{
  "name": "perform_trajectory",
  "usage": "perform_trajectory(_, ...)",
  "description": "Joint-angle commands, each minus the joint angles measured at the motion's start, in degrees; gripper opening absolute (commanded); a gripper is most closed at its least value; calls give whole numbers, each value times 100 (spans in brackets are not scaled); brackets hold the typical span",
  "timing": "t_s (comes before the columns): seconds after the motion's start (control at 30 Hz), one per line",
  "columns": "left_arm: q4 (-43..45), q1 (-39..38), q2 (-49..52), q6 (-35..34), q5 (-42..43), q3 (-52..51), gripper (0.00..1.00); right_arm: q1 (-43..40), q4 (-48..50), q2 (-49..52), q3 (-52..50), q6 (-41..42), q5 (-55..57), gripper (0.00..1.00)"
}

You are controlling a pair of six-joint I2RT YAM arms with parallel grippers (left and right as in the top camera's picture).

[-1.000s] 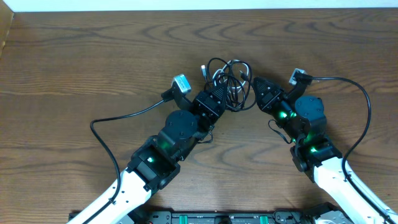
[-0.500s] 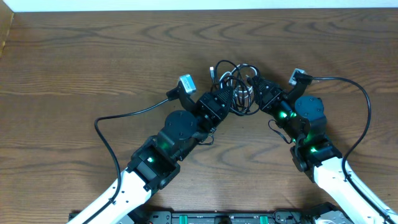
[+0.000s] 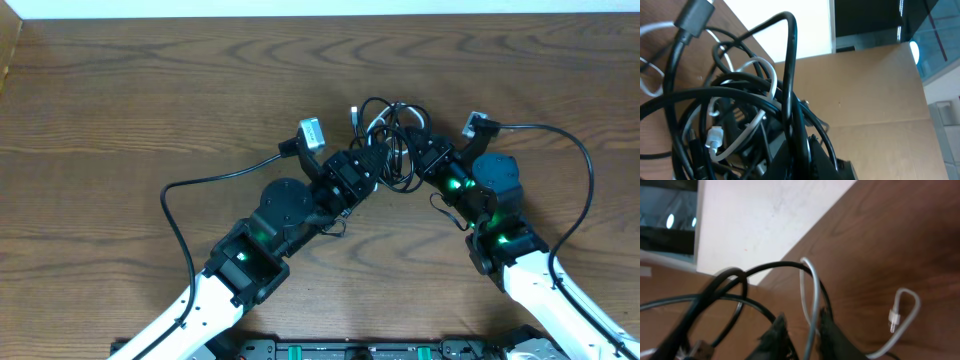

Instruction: Untangle cables

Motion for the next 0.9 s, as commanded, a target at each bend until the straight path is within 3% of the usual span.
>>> perform_trajectory(0.0, 55, -7, -68, 70, 503, 26, 8, 39, -4, 70, 72, 122, 48, 5)
perform_trajectory(0.03, -2, -7, -70, 155, 538, 26, 8, 31, -4, 70, 72, 120, 125, 1)
perform_trajectory(0.27, -796, -2, -68, 402, 505, 26, 8, -131, -4, 70, 72, -354, 385, 1)
perform_trajectory(0.57, -1126, -2, -68, 798, 457, 26, 9, -695, -55, 68, 72, -608, 378, 1)
perform_trajectory(0.87, -2603, -2, -68, 1040, -409, 26, 9, -898, -155, 68, 72, -605, 380, 1)
